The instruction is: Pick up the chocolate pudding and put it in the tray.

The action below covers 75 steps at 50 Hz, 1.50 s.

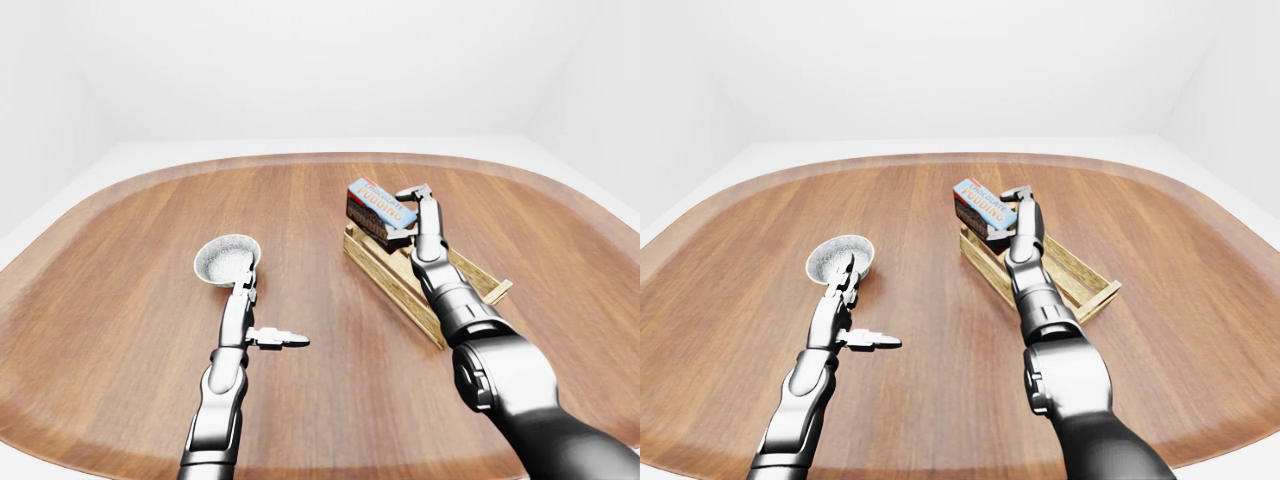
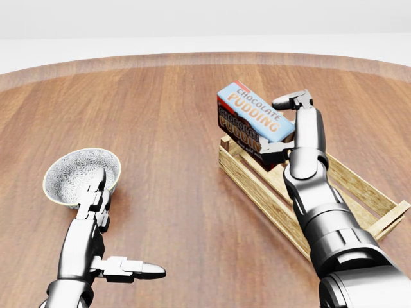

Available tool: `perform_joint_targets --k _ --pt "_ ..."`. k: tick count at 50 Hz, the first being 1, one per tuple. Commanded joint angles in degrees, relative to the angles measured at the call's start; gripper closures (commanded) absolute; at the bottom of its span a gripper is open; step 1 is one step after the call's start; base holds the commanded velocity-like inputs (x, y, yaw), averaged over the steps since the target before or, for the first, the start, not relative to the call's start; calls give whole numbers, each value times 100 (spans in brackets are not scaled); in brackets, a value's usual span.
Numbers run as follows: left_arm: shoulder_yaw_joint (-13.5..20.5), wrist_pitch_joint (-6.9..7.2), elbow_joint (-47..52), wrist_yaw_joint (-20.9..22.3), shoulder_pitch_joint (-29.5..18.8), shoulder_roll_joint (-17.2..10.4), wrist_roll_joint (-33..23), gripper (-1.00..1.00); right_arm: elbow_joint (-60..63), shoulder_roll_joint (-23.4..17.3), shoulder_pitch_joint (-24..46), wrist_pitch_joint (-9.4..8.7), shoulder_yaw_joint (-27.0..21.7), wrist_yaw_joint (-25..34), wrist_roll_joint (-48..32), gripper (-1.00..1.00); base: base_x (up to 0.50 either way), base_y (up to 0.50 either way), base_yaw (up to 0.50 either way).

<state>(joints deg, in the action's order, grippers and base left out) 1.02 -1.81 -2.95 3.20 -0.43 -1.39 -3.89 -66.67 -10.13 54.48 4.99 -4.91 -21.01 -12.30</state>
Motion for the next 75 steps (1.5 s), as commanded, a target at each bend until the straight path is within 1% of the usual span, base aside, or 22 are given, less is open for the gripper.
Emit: perform_joint_targets --k 1,4,7,8,10,16,23,28,32,33,35,38,41,43,49,51,60,64,75 --pt "26 78 33 44 3 5 113 -100 -335 -70 469 1 -45 -119 -42 100 0 0 0" --pt "28 82 39 51 6 3 113 -100 -354 -114 499 1 -60 -121 -47 100 0 0 0" --pt "30 52 0 56 -1 2 111 -100 -379 -165 525 1 -89 -106 -31 100 0 0 0" --pt "27 63 9 57 -2 3 109 -100 -445 -161 447 1 -96 -149 -36 100 0 0 0" --pt "25 68 10 57 -3 5 107 -100 -458 -234 554 1 -127 -123 -19 100 0 0 0" --pt "19 82 24 60 3 7 102 -100 -589 -290 539 1 -156 -173 -57 100 0 0 0" --pt "21 38 -47 62 -25 5 100 -100 -697 -352 529 1 -200 -232 -126 100 0 0 0" --pt "18 76 1 65 -13 7 100 -100 -760 -408 504 1 -228 -285 -190 100 0 0 0" --pt "21 68 -10 70 -16 5 103 -100 -810 -446 475 1 -257 -327 -240 100 0 0 0" --pt "18 68 -7 70 -11 6 100 -100 -863 -427 336 1 -247 -409 -292 100 0 0 0" --pt "18 71 -6 71 -11 6 99 -100 -854 -477 432 1 -284 -353 -292 100 0 0 0" --pt "21 99 14 74 -17 4 102 -100 -877 -514 400 1 -318 -374 -313 100 0 0 0" --pt "24 67 -37 73 -31 4 104 -100 -901 -566 363 1 -346 -394 -339 100 0 0 0" --pt "23 90 -18 72 -31 5 105 -100 -906 -595 367 1 -357 -392 -355 100 0 0 0" --pt "24 99 -21 64 -38 8 110 -100 -937 -655 358 1 -378 -409 -418 100 0 0 0" --pt "21 126 8 60 -34 9 109 -100 -939 -676 346 1 -391 -401 -434 100 0 0 0" --pt "19 132 12 60 -33 8 113 -100 -975 -728 254 1 -432 -293 -504 100 0 0 0" --pt "19 123 9 60 -34 7 110 -100 -979 -768 234 1 -423 -33 -534 100 0 0 0" --pt "19 129 11 62 -33 7 109 -100 -1005 -939 142 1 -535 -7 -523 100 0 0 0"
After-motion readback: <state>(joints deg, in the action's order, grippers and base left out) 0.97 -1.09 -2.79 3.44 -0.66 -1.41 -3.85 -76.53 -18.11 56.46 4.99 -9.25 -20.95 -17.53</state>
